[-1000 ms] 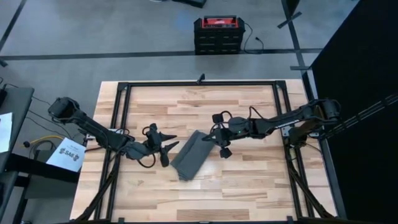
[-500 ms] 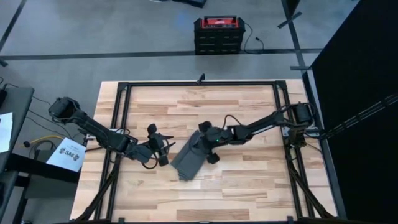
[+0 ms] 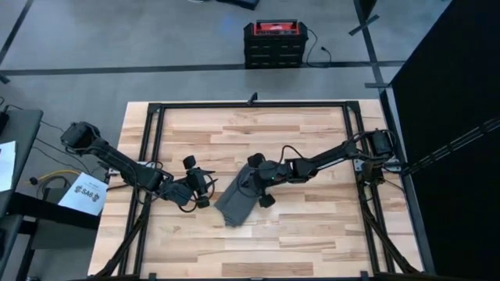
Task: Roll towel
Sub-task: Roll the gray towel
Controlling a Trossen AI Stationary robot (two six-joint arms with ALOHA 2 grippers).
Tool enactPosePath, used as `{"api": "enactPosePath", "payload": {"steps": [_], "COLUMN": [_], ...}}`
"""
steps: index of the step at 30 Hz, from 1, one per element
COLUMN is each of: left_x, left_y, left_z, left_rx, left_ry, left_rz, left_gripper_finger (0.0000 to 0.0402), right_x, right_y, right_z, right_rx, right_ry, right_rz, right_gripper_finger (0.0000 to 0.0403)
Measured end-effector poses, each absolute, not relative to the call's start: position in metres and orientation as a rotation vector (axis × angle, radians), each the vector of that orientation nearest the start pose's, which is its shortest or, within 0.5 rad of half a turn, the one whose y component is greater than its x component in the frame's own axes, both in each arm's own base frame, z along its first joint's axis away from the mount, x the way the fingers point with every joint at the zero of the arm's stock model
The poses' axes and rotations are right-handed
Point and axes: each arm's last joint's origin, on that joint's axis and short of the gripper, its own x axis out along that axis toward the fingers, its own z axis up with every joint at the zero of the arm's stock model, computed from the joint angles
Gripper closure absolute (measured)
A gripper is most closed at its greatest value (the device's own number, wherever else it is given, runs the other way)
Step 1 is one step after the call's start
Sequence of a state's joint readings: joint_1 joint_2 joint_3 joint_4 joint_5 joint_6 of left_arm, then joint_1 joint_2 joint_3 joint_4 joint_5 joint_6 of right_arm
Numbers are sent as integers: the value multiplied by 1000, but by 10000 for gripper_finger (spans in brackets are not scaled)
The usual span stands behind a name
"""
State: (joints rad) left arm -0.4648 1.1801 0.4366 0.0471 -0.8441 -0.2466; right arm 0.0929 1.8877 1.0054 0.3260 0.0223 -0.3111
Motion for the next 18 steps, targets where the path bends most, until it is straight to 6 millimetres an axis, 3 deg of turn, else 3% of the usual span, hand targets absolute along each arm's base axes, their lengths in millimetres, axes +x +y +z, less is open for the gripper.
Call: {"api": "enactPosePath", "payload": {"steps": [7, 13, 18], "left_x": [195, 194, 194], "left_y": [-73, -73, -73], "left_z": [170, 169, 169], "left_rx": [193, 195, 198], "left_ry": [509, 512, 515], "left_rz": [426, 426, 427], "left_gripper_finger": [283, 283, 283], "right_x": [388, 397, 397], "right_y": [28, 20, 19], "right_z": [155, 139, 137], "right_rx": [-330, -345, -361], "right_ry": [535, 626, 660], "right_rz": [136, 133, 143], "right_gripper_finger": [403, 403, 403]}}
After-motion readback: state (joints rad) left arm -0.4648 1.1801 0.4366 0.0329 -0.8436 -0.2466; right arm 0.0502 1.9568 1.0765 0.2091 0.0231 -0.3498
